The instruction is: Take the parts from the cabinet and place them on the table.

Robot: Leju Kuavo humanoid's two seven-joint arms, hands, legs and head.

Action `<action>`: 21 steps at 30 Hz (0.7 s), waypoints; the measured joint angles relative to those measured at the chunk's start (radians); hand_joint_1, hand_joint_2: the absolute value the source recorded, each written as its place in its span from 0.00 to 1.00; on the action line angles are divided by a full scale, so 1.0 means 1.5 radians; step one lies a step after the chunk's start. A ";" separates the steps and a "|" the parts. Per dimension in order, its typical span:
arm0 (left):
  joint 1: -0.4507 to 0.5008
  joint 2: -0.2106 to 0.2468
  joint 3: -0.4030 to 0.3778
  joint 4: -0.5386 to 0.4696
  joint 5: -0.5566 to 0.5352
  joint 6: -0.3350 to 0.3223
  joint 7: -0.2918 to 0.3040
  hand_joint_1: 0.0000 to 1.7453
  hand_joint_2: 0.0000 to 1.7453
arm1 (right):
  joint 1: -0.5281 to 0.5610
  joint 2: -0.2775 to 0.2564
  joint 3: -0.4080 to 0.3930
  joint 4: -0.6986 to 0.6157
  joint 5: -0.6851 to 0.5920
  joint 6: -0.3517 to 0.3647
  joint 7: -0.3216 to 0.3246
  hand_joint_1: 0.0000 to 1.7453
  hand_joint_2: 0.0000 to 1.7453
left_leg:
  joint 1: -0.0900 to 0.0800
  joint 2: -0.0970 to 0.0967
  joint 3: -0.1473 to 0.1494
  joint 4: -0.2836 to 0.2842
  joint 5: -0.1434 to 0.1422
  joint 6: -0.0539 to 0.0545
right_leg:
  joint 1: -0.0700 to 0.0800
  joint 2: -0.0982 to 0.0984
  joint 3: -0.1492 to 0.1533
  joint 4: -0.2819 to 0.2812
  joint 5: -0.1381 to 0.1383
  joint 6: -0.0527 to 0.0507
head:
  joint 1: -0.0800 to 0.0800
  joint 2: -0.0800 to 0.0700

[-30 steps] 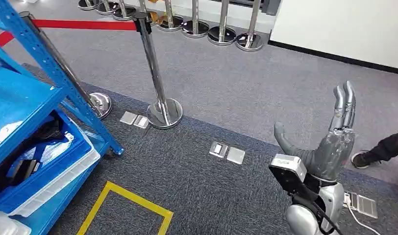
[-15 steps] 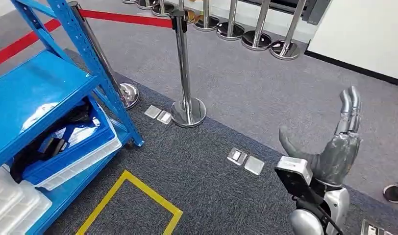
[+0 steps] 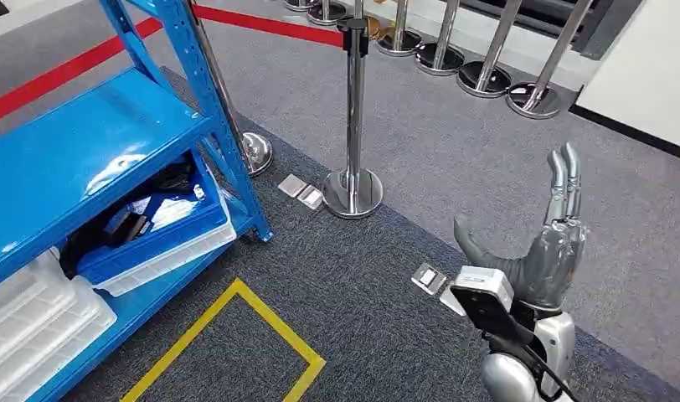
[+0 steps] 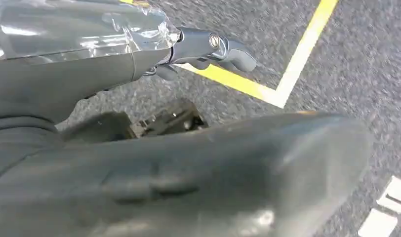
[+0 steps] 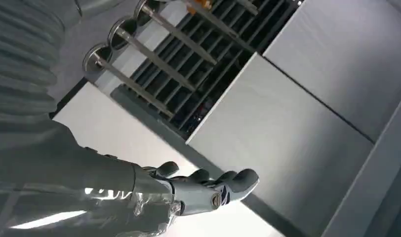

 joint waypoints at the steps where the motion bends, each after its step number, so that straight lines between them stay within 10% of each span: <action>1: 0.000 0.001 0.000 0.000 0.000 0.000 0.000 0.00 0.00 | 0.000 0.000 0.001 0.000 -0.001 0.000 0.000 0.00 1.00 | 0.001 -0.009 0.005 -0.010 0.003 0.005 | 0.003 -0.007 0.007 -0.003 -0.002 0.006 | -0.001 0.000; 4: -0.004 0.001 0.000 0.000 -0.001 0.000 0.001 0.00 0.00 | -0.003 -0.003 0.005 0.003 -0.006 0.000 -0.003 0.00 1.00 | 0.010 -0.028 0.017 -0.024 0.012 0.014 | -0.001 0.059 -0.032 0.088 -0.058 0.008 | 0.007 0.000; 7: -0.003 0.001 0.000 0.000 -0.002 -0.002 0.002 0.00 0.00 | -0.002 -0.004 0.010 0.010 -0.010 0.000 -0.005 0.00 1.00 | 0.008 -0.051 0.016 -0.020 0.010 0.017 | -0.001 0.067 -0.108 0.224 -0.098 0.011 | 0.014 0.000; 10: -0.002 0.001 0.000 0.000 -0.003 -0.002 0.003 0.00 0.00 | -0.004 -0.004 0.014 0.016 -0.018 0.000 -0.008 0.00 1.00 | 0.011 -0.079 0.018 -0.014 0.006 0.012 | -0.003 0.074 -0.068 0.110 -0.009 0.010 | 0.019 0.000; 11: -0.002 0.001 0.000 0.000 -0.003 -0.002 0.003 0.00 0.00 | -0.006 -0.005 0.016 0.018 -0.019 0.000 -0.009 0.00 1.00 | 0.012 -0.087 0.018 -0.009 0.003 0.008 | -0.005 0.091 -0.042 0.044 0.023 0.011 | 0.021 0.000; 12: -0.002 0.001 0.000 0.000 -0.003 -0.002 0.003 0.00 0.00 | -0.007 -0.005 0.019 0.021 -0.019 0.000 -0.009 0.00 1.00 | 0.012 -0.092 0.012 -0.004 0.000 0.003 | -0.009 0.131 -0.031 0.019 0.017 0.010 | 0.024 0.000; 16: 0.000 0.001 0.000 0.000 -0.003 -0.002 0.003 0.00 0.00 | -0.011 -0.006 0.027 0.026 -0.022 0.000 -0.012 0.00 1.00 | 0.016 -0.113 0.005 -0.004 0.002 -0.011 | -0.001 0.103 -0.032 0.013 0.022 -0.004 | 0.021 0.000; 18: 0.001 0.002 0.000 0.000 -0.003 -0.001 0.003 0.00 0.00 | -0.014 -0.006 0.034 0.027 -0.026 0.000 -0.013 0.00 1.00 | 0.012 -0.065 -0.005 0.028 -0.021 -0.018 | -0.006 0.085 -0.028 0.007 0.024 -0.011 | 0.013 0.000; 21: -0.001 0.002 0.000 0.001 -0.003 0.000 0.003 0.00 0.00 | -0.014 -0.007 0.040 0.031 -0.031 0.000 -0.013 0.00 1.00 | 0.018 -0.045 -0.085 0.189 -0.095 -0.029 | -0.004 0.059 -0.028 0.007 0.022 -0.015 | 0.004 0.000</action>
